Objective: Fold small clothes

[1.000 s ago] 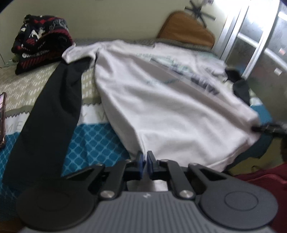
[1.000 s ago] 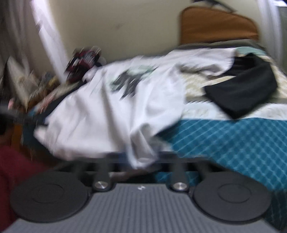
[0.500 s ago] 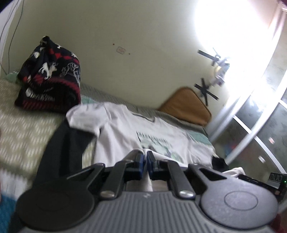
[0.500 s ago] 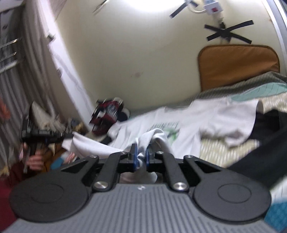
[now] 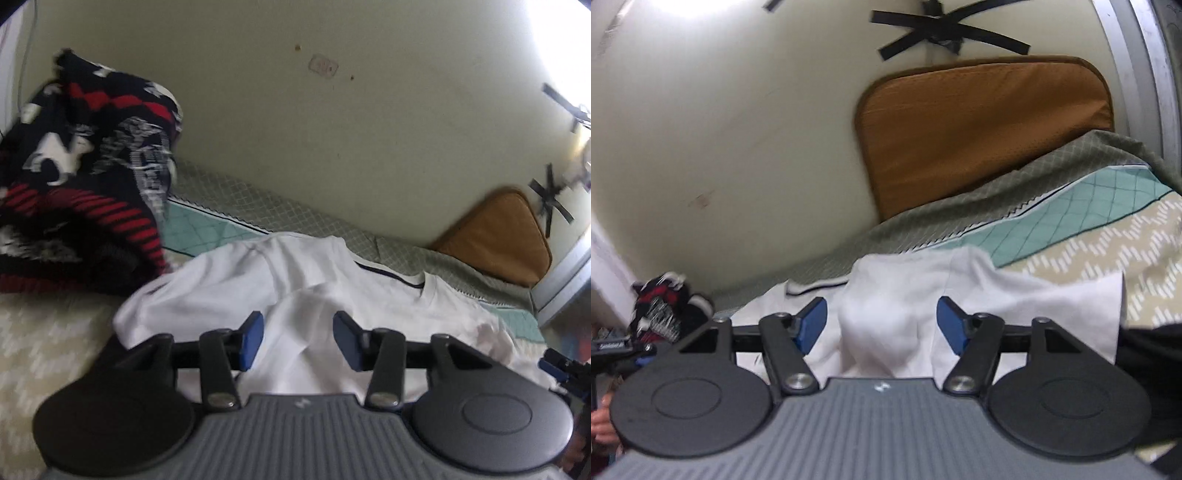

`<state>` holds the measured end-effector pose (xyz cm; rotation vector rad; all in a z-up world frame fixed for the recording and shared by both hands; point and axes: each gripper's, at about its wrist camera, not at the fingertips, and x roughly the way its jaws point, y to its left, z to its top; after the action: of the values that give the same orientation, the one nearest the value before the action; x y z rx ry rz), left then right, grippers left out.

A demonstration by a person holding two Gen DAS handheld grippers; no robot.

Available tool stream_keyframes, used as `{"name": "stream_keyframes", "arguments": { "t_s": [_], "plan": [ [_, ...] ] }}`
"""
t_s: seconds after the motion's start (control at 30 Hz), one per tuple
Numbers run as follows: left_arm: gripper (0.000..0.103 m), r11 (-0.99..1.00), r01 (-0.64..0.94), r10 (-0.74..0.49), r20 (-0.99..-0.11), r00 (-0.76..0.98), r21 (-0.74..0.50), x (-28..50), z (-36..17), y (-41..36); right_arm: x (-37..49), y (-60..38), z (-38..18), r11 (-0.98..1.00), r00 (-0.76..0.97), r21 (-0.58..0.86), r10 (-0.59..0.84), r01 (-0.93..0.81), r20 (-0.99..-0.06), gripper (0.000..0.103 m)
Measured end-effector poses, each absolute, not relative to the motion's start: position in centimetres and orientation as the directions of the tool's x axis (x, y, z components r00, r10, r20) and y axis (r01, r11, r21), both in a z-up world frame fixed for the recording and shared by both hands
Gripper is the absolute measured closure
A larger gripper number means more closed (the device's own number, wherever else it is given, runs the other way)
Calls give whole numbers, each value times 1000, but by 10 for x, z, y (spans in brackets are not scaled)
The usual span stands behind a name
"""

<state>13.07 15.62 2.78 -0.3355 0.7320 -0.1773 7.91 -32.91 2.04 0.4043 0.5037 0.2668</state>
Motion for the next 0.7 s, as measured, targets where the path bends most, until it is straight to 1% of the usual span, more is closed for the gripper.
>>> {"name": "stream_keyframes", "arguments": {
  "t_s": [0.1, 0.13, 0.2, 0.23, 0.3, 0.33, 0.37, 0.4, 0.43, 0.47, 0.57, 0.6, 0.7],
  "plan": [
    [53, 951, 62, -248, -629, 737, -302, 102, 18, 163, 51, -331, 8, 895, 832, 403, 364, -188, -420, 35],
    [52, 954, 60, -243, -638, 730, -295, 94, 13, 164, 44, -331, 4, 897, 826, 400, 364, -187, -431, 35],
    [51, 949, 90, -275, -655, 704, -301, 82, 4, 162, 30, -331, -8, 881, 801, 428, 398, -200, -446, 35],
    [49, 951, 104, -278, -660, 698, -291, 76, 1, 159, 24, -331, -13, 872, 791, 445, 413, -202, -452, 35],
    [49, 964, 117, -250, -676, 694, -237, 70, -4, 149, 12, -326, -22, 874, 779, 449, 409, -186, -474, 35],
    [59, 971, 125, -233, -688, 687, -204, 68, -8, 143, 8, -324, -24, 876, 775, 446, 408, -183, -482, 40],
    [72, 973, 134, -228, -702, 675, -186, 68, -11, 139, 6, -322, -28, 870, 764, 454, 423, -193, -487, 74],
    [97, 973, 144, -229, -726, 648, -178, 69, -15, 135, 6, -318, -30, 859, 740, 469, 451, -207, -499, 99],
    [98, 975, 139, -223, -748, 625, -174, 69, -18, 134, 6, -315, -31, 858, 728, 472, 455, -204, -512, 98],
    [98, 976, 134, -219, -748, 626, -174, 66, -16, 136, 3, -313, -28, 869, 734, 451, 439, -202, -518, 98],
    [98, 973, 121, -229, -744, 628, -197, 55, 0, 155, -12, -317, -4, 923, 775, 332, 354, -197, -524, 98],
    [98, 968, 114, -244, -740, 626, -223, 48, 7, 164, -14, -324, 2, 930, 782, 319, 334, -183, -527, 98],
    [97, 963, 115, -263, -748, 610, -245, 35, 14, 173, -25, -344, 13, 934, 779, 316, 320, -165, -539, 98]
  ]
}}
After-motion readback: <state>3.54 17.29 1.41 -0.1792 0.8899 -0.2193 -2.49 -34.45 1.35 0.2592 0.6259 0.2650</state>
